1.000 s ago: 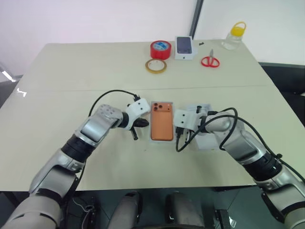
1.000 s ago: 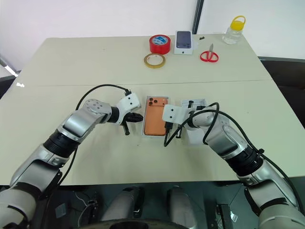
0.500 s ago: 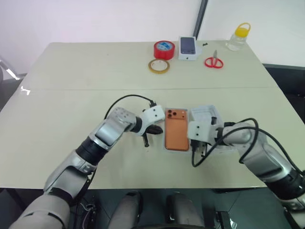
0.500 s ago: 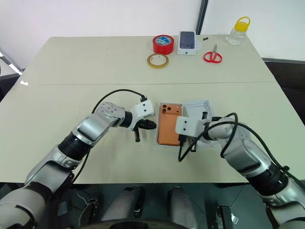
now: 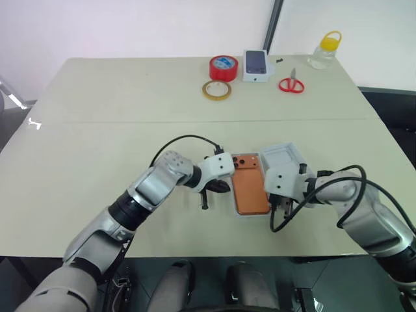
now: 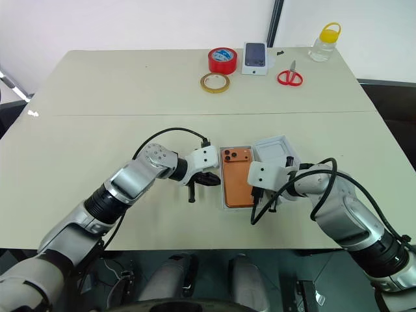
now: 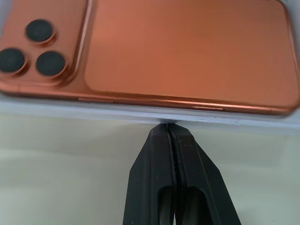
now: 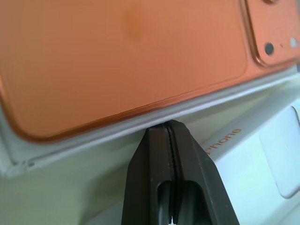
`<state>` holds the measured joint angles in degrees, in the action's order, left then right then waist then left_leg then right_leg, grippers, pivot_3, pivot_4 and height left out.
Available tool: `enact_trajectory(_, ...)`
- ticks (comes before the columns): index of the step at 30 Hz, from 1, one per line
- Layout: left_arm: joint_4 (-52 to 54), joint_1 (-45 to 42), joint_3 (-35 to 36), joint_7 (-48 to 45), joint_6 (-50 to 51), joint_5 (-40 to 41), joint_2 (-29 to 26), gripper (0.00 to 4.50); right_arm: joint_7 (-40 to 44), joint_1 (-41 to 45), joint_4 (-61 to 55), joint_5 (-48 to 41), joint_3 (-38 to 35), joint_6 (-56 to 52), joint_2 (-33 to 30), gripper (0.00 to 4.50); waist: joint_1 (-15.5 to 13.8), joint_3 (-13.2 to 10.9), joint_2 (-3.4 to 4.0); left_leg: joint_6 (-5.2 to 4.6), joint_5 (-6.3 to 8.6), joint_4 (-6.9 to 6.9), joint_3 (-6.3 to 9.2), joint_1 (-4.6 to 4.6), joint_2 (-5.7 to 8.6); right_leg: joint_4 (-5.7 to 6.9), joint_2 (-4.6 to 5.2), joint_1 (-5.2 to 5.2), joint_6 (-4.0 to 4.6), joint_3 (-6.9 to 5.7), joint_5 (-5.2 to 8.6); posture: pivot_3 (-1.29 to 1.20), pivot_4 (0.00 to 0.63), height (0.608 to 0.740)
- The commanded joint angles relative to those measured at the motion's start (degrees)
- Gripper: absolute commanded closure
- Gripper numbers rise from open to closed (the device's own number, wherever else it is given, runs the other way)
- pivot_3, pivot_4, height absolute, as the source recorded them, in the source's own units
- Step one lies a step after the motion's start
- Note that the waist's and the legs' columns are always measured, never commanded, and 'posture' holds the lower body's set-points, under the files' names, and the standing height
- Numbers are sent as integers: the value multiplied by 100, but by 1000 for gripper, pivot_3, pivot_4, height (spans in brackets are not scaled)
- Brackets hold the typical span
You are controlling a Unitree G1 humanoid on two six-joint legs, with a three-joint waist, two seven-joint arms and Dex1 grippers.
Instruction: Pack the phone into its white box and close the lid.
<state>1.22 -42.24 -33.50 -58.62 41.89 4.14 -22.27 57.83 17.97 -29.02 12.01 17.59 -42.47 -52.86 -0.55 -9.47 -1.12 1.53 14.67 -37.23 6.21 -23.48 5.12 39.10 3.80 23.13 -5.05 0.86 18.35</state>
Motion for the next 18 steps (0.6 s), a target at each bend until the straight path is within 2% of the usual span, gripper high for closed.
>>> enact_trajectory(1,324,94,-206,-170,-178,67,126,4416,5,101,-212,-118,-76,168,18,4500,0,0,0,0,0,0,0,0,0,0,0,0,0,0,0,0,150,740)
enact_trajectory(8,135,59,52,-57,-187,-12,6,4416,132,73,-315,-195,-258,110,-160,4500,-4,0,0,0,0,-1,0,0,0,0,0,0,0,0,0,0,150,740)
enact_trajectory(12,97,30,374,-107,-287,69,-256,4416,294,-78,-402,-413,-677,78,-527,4500,7,0,0,0,0,-1,-1,0,0,0,0,1,0,0,0,0,150,740)
enact_trajectory(14,154,59,607,-199,-462,202,-387,4416,491,-144,-543,-792,-1039,-170,-611,4500,22,0,0,0,0,0,0,0,-2,1,-1,1,0,0,0,0,150,740)
enact_trajectory(17,230,179,1062,-333,-794,511,-500,4500,722,-90,-719,-1464,-1537,-866,-588,3604,32,0,0,0,0,0,0,0,-3,1,-1,1,0,0,0,0,150,740)
enact_trajectory(18,243,231,1194,-368,-913,597,-524,4500,744,-60,-768,-1634,-1629,-1093,-592,3102,30,0,0,0,0,0,0,0,-4,1,-1,1,0,0,0,0,150,740)
